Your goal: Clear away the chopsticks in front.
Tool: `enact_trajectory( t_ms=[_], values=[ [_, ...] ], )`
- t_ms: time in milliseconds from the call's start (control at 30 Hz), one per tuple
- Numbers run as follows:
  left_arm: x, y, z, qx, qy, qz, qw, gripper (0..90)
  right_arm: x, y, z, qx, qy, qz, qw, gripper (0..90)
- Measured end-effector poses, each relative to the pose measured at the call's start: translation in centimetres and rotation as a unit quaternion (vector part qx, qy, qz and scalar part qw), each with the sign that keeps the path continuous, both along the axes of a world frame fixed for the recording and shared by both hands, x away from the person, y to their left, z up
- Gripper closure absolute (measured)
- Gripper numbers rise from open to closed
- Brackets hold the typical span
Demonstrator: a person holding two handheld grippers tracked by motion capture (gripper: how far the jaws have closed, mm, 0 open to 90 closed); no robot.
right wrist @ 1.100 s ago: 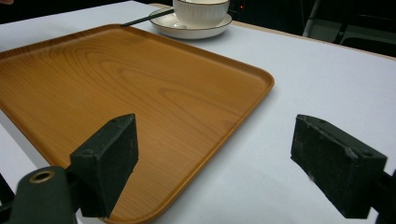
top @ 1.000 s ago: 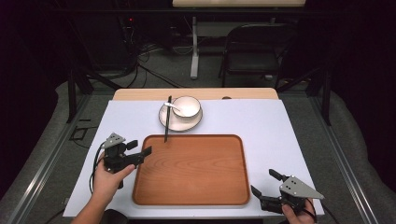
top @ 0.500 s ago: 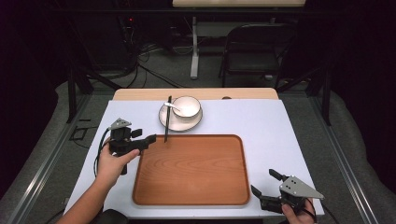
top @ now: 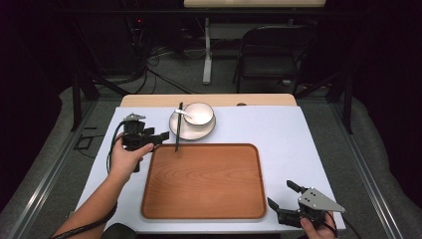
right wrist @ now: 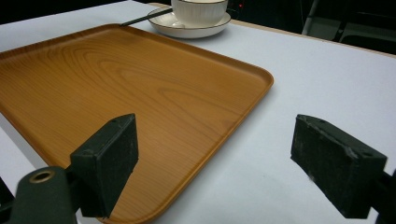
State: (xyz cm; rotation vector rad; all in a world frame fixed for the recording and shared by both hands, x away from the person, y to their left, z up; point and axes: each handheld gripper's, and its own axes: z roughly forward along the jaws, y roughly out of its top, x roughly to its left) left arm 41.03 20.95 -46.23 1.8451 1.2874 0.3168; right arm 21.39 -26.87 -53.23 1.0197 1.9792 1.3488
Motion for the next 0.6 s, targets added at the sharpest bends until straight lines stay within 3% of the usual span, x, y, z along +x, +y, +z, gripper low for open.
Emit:
enact_trajectory(
  t_ms=[300,600],
  values=[
    [2.1,-0.3,0.3,0.003,0.029,0.018,0.9994,34.2,0.0,0.0,0.0,0.0,0.0,0.0,1.0,14.4],
    [4.0,-0.8,1.0,-0.001,0.036,0.037,0.9987,39.1,0.1,-0.1,0.0,0.001,0.001,0.0,1.0,14.4]
  ],
)
